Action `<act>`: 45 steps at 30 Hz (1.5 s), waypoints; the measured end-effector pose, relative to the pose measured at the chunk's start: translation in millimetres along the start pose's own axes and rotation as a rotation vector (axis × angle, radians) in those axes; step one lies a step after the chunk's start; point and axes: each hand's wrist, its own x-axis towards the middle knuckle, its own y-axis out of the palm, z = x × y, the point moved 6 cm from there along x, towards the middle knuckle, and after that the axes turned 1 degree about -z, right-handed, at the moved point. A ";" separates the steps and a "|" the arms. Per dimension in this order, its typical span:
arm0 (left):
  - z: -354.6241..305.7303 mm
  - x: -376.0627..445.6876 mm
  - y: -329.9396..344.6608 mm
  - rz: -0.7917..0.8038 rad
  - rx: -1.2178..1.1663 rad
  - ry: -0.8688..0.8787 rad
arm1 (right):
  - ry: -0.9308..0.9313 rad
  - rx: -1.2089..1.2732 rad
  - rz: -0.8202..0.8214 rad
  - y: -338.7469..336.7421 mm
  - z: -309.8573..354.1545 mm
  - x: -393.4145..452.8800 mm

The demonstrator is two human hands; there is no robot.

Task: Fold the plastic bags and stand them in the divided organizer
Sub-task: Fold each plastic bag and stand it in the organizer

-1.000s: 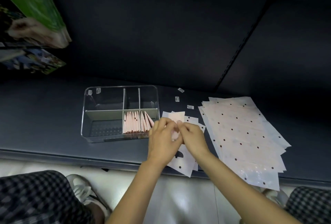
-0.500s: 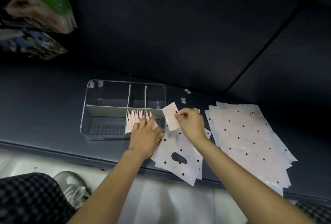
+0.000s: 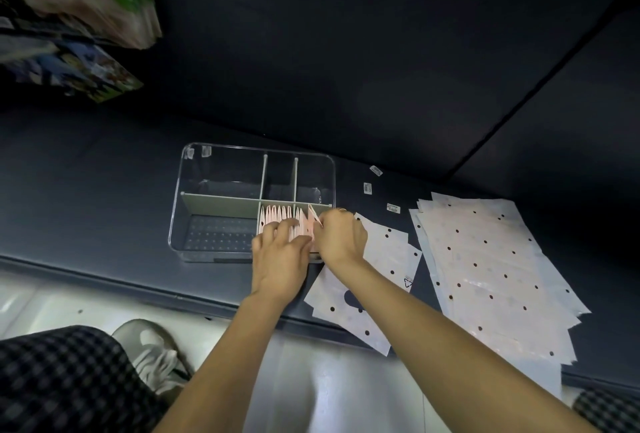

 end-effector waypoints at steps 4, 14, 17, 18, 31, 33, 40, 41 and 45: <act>1.2 -2.5 -4.4 -0.051 -0.089 -0.074 | -0.009 0.065 0.103 13.2 2.5 -4.7; -2.0 -2.5 5.2 0.043 0.039 0.028 | -0.088 0.589 0.223 8.4 -38.9 -37.3; 2.0 -3.7 7.1 0.063 0.084 0.013 | -0.092 0.508 0.174 9.6 -90.6 -63.3; 2.0 -4.0 7.4 0.068 0.088 0.014 | -0.103 0.444 0.188 13.1 -110.1 -74.4; -16.0 -15.6 12.6 0.140 0.128 0.094 | -0.488 0.074 -0.066 25.2 -165.8 -145.0; -15.9 -14.8 12.7 0.147 0.124 0.079 | -0.398 0.179 -0.020 25.9 -169.9 -140.3; -40.4 -14.9 -0.2 -0.040 -0.135 0.082 | -0.045 0.661 0.256 -0.7 -212.5 -100.8; -47.4 -15.4 -2.5 -0.071 -0.177 0.096 | 0.006 0.680 0.220 -7.4 -219.9 -91.6; -80.1 -20.3 -5.9 -0.170 -0.227 0.241 | 0.161 0.675 0.101 -18.3 -238.9 -52.0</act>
